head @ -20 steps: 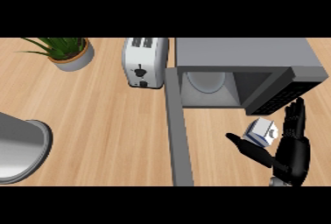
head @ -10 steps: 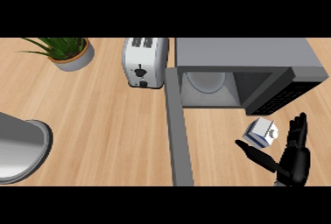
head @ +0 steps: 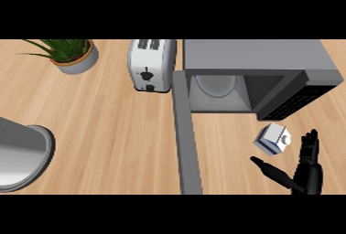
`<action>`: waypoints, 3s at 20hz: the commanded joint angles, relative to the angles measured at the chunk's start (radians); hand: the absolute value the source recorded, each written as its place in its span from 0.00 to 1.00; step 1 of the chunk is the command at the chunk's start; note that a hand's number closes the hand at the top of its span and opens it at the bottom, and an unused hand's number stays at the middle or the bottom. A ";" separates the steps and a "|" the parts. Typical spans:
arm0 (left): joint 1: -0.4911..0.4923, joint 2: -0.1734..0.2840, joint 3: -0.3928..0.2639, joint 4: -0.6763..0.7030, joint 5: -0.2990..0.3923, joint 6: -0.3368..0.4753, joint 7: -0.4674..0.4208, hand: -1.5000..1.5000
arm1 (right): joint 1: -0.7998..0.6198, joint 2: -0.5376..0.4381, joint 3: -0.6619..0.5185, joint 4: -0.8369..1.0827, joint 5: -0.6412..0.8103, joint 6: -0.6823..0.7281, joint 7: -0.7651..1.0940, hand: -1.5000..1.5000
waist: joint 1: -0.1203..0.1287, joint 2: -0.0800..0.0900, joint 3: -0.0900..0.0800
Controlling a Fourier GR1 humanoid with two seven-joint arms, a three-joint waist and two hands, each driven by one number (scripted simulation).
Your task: Pick up the milk, place it into the microwave and close the microwave
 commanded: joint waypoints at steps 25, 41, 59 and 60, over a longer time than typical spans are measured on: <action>0.041 -0.032 0.002 -0.065 0.038 -0.037 -0.006 0.00 | -0.394 -0.136 -0.156 0.787 -0.005 0.028 -0.532 1.00 | 0.009 0.002 0.001; 0.039 -0.015 0.080 -0.011 0.089 -0.087 -0.007 0.00 | -0.525 -0.151 0.058 0.743 0.095 0.499 -0.482 1.00 | 0.003 -0.003 -0.001; 0.026 0.000 0.160 0.069 0.163 -0.156 0.017 0.00 | -0.552 -0.013 0.179 0.251 0.172 0.254 -0.024 1.00 | 0.006 0.001 -0.001; -0.011 0.034 0.183 0.057 0.164 -0.105 0.041 0.00 | -0.582 -0.010 0.176 0.263 0.179 0.238 0.020 1.00 | 0.005 0.001 -0.001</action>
